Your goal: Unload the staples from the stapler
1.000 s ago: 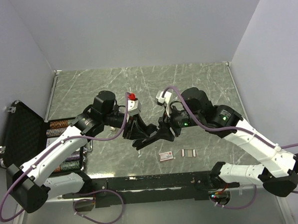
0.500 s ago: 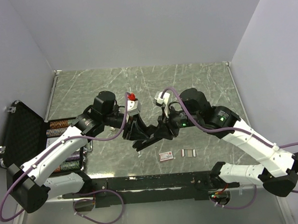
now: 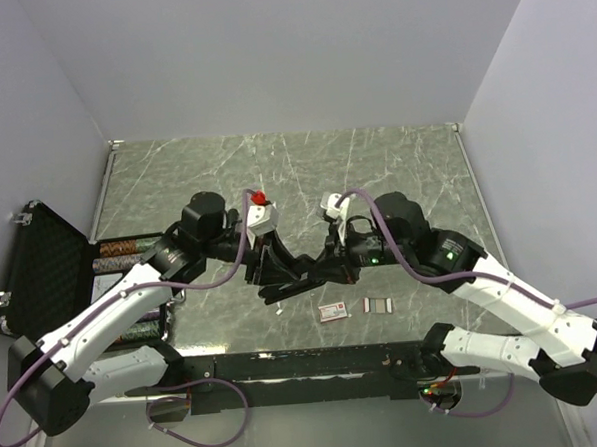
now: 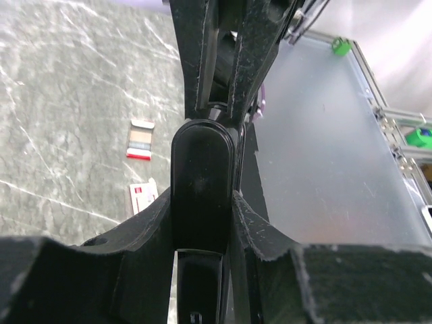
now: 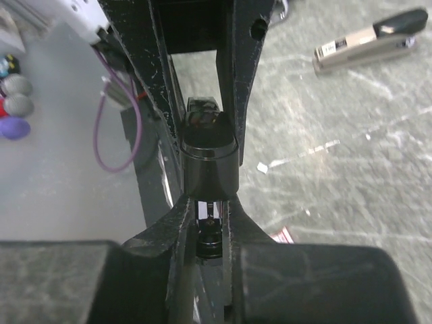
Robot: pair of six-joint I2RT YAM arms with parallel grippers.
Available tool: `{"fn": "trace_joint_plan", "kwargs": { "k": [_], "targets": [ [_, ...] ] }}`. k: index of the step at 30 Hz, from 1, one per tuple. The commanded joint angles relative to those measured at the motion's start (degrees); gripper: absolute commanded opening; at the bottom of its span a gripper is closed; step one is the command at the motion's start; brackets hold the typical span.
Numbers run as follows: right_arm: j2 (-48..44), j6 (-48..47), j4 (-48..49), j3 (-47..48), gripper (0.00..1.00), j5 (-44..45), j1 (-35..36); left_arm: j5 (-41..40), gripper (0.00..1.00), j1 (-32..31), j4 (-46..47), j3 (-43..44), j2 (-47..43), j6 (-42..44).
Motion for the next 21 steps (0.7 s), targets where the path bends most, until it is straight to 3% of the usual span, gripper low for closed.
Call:
{"fn": "trace_joint_plan", "kwargs": {
  "k": [1,7,21],
  "targets": [
    [-3.68,2.89,1.01,-5.22,0.00,1.20,0.25,-0.75,0.01,0.05,16.93,0.19,-6.53,-8.14],
    [-6.15,5.79,4.53,-10.41,0.00,-0.38,0.25,-2.59,0.01,-0.04,27.75,-2.37,-9.79,-16.06],
    [-10.72,10.80,10.16,-19.38,0.00,-4.69,0.43,-14.19,0.01,0.13,31.53,-2.80,-13.83,-17.82]
  ]
}}
